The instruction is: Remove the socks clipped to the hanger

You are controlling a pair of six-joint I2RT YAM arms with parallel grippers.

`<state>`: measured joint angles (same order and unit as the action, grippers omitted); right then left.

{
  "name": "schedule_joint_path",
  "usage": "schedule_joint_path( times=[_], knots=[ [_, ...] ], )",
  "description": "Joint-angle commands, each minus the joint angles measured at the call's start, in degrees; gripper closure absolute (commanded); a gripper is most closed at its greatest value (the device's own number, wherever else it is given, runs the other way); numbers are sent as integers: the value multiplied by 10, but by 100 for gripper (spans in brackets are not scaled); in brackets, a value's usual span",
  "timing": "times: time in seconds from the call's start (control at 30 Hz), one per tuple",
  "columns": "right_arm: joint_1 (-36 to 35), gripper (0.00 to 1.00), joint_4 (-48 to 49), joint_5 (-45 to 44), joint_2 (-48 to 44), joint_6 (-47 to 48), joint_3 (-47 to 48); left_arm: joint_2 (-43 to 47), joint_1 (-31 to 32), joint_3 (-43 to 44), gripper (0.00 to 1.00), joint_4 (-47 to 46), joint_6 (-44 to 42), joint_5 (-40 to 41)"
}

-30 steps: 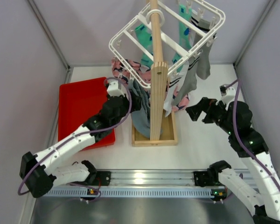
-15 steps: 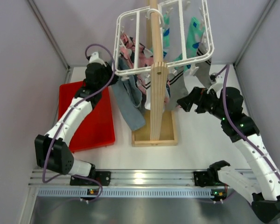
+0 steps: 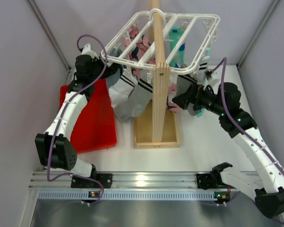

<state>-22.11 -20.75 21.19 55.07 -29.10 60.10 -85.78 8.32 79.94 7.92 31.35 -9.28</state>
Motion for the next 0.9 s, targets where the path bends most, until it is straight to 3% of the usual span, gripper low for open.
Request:
schedule_joint_path(
  times=[0.0, 0.07, 0.1, 0.27, 0.37, 0.53, 0.63, 0.87],
  knots=[
    [-10, 1, 41, 3, -20, -11, 20, 54, -14, -22, 31, -10, -8, -14],
    [-13, 0, 40, -1, -27, -16, 12, 79, -17, -50, 4, -5, -11, 9],
    [-13, 1, 39, -2, -33, -17, 9, 103, -17, -59, 2, 3, -12, 16],
    [-17, 1, 32, -6, -48, -20, -1, 191, -18, -123, 2, 6, -12, 10],
    [-20, 0, 25, -11, -56, -20, -4, 239, -18, -158, 2, 4, 3, -60],
    [-22, 1, 7, -13, -69, -18, -6, 275, -18, -223, 6, -54, 60, -256],
    [-23, 0, -10, -23, -82, -10, -3, 299, -17, -276, 11, -135, 99, -320],
    [-24, 1, -43, -23, -117, -5, -3, 329, -6, -332, 19, -179, 111, -372]
  ],
)
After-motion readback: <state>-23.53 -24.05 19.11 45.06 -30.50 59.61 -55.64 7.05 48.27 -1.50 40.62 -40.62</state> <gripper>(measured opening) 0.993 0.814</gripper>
